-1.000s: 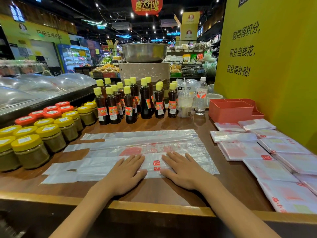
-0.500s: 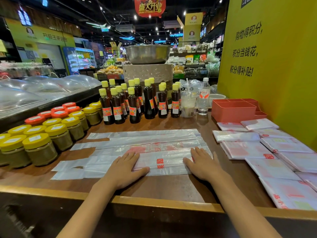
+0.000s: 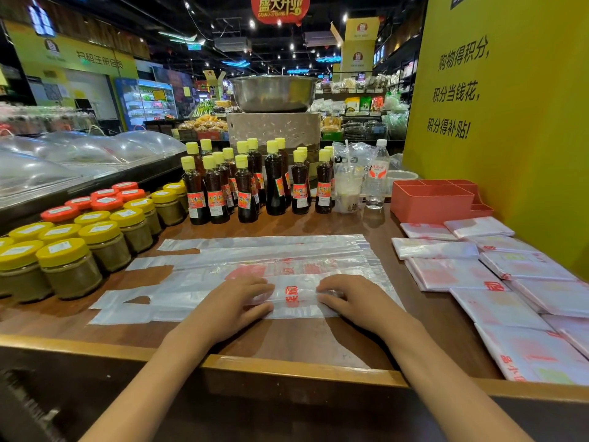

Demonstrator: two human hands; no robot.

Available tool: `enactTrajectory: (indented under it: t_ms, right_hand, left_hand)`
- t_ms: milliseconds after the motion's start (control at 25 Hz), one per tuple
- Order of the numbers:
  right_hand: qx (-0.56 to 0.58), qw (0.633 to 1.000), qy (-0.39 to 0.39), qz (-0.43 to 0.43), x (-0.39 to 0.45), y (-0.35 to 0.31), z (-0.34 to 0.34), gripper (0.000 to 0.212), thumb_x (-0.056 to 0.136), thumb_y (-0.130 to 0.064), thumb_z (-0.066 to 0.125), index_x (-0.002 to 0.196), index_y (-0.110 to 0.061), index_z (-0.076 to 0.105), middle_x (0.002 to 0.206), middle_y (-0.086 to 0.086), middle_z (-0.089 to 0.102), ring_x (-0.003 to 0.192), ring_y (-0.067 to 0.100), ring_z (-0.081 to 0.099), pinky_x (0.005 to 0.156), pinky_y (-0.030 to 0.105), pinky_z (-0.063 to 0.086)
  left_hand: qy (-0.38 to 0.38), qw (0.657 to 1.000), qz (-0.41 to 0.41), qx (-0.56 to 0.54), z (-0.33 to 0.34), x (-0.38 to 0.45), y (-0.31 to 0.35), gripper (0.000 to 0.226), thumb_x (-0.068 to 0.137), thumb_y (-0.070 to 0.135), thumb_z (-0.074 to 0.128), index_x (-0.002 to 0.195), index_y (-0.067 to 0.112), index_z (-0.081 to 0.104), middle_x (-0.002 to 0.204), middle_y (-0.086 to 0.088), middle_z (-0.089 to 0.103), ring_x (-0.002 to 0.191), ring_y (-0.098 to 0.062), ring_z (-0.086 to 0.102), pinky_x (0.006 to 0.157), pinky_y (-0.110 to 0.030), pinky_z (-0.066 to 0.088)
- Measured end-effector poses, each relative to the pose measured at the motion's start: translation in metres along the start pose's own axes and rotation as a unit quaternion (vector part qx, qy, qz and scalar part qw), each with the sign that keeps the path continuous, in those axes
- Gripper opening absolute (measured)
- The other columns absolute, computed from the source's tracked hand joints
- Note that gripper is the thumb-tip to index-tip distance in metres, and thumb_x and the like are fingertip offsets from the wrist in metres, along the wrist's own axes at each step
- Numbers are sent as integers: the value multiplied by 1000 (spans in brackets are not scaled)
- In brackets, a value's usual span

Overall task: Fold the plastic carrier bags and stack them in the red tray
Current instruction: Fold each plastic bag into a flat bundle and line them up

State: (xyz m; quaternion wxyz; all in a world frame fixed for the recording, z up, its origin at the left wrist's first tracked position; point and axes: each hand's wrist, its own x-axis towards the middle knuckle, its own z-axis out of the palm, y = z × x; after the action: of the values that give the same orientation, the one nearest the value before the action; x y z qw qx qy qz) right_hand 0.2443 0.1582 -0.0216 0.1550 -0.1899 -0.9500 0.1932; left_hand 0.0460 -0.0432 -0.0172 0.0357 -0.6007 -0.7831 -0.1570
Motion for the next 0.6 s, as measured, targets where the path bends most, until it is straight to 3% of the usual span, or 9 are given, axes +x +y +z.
enactTrajectory:
  t_ms: [120, 240, 320, 440, 600]
  right_hand:
    - [-33, 999, 11, -23, 0, -7, 0, 27, 102, -43, 51, 115, -29, 70, 117, -12, 69, 108, 14, 62, 87, 33, 50]
    - [-58, 998, 20, -25, -2, -10, -1, 40, 97, -47, 57, 133, -31, 62, 135, -12, 61, 122, 11, 55, 101, 30, 46]
    - [-76, 996, 37, -35, -1, -11, -1, 40, 97, -42, 59, 135, -28, 61, 136, -10, 61, 122, 13, 55, 100, 29, 43]
    - [-91, 989, 109, -44, -3, -13, -4, 26, 96, -32, 55, 117, -26, 70, 116, -9, 71, 105, 16, 63, 85, 28, 45]
    - [-81, 974, 200, -73, -10, -17, -7, 26, 86, -35, 53, 99, -26, 74, 95, -12, 75, 84, 13, 69, 63, 17, 42]
  left_hand:
    - [15, 999, 25, 36, 1, 1, 1, 40, 102, 41, 50, 141, 31, 55, 144, 11, 53, 130, -7, 48, 107, -23, 39]
    - [35, 998, 15, 43, 0, 0, 0, 38, 102, 36, 51, 139, 31, 56, 141, 11, 56, 128, -9, 51, 107, -26, 41]
    - [53, 998, 15, 35, 0, -1, 1, 30, 100, 37, 54, 129, 31, 61, 130, 11, 62, 118, -8, 57, 100, -26, 48]
    - [95, 995, 23, 30, -2, -1, 3, 19, 99, 36, 52, 108, 26, 65, 106, 9, 68, 97, -12, 62, 81, -30, 52]
    - [205, 977, 25, 52, -4, -3, 3, 37, 92, 46, 41, 99, 21, 68, 87, 6, 70, 74, -12, 61, 62, -27, 49]
